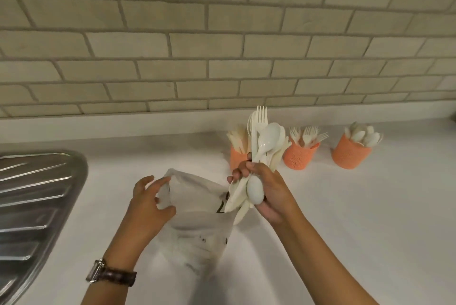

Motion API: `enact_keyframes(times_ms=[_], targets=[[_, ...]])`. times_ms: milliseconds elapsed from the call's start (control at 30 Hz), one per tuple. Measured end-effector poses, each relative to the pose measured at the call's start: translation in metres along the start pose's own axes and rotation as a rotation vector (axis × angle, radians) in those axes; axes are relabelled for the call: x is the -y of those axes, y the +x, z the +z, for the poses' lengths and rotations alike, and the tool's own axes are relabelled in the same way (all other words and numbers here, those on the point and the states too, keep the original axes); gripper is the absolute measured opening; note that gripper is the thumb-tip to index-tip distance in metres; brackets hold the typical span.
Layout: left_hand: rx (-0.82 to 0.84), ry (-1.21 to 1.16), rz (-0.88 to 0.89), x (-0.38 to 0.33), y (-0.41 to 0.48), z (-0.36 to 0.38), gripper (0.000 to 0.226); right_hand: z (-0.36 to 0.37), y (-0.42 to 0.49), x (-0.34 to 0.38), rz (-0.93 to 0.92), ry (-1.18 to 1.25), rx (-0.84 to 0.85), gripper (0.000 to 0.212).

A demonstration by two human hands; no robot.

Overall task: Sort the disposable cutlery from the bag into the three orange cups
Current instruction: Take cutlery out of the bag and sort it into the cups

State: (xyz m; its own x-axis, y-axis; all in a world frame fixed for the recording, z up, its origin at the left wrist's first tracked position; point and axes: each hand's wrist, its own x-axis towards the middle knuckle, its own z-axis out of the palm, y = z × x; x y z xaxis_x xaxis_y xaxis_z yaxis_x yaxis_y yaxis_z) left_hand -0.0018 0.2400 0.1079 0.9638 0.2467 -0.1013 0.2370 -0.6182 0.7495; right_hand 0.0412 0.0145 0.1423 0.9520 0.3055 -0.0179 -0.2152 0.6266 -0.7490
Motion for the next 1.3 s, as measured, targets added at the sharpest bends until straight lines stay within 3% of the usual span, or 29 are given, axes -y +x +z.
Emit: enact_keyframes(times_ms=[100, 200, 300, 433, 600, 733, 833, 933, 1033, 1133, 1300], targets=[[-0.212, 0.173, 0.080, -0.037, -0.011, 0.023, 0.058, -0.033, -0.023, 0.025, -0.026, 0.102, -0.065, 0.006], [-0.271, 0.014, 0.315, -0.092, -0.034, 0.062, 0.042, -0.074, -0.052, 0.052, -0.001, 0.102, -0.121, 0.008], [-0.166, -0.258, 0.419, -0.155, -0.070, 0.118, 0.027, -0.118, -0.087, 0.085, 0.048, 0.017, -0.147, 0.012], [-0.011, -0.457, 0.358, -0.225, -0.119, 0.200, 0.017, -0.174, -0.132, 0.129, 0.080, -0.177, -0.164, 0.021], [0.120, -0.477, 0.243, -0.278, -0.150, 0.270, 0.006, -0.218, -0.171, 0.171, 0.097, -0.328, -0.170, 0.024], [0.128, -0.511, 0.129, -0.303, -0.147, 0.291, 0.011, -0.238, -0.182, 0.192, 0.089, -0.429, -0.166, 0.014], [0.298, -0.601, 0.065, -0.316, -0.135, 0.296, 0.011, -0.252, -0.177, 0.205, 0.082, -0.440, -0.155, 0.007], [0.398, -0.639, 0.018, -0.321, -0.115, 0.300, 0.013, -0.265, -0.165, 0.215, 0.118, -0.399, -0.147, 0.015], [0.323, -0.847, -0.055, -0.331, -0.085, 0.302, 0.009, -0.283, -0.145, 0.227, 0.135, -0.318, -0.203, 0.020], [0.119, -1.023, -0.021, -0.347, -0.039, 0.298, 0.006, -0.306, -0.125, 0.239, 0.131, -0.306, -0.317, 0.020], [-0.160, -0.953, 0.093, -0.368, 0.034, 0.322, 0.008, -0.328, -0.099, 0.259, 0.084, -0.267, -0.401, 0.012]])
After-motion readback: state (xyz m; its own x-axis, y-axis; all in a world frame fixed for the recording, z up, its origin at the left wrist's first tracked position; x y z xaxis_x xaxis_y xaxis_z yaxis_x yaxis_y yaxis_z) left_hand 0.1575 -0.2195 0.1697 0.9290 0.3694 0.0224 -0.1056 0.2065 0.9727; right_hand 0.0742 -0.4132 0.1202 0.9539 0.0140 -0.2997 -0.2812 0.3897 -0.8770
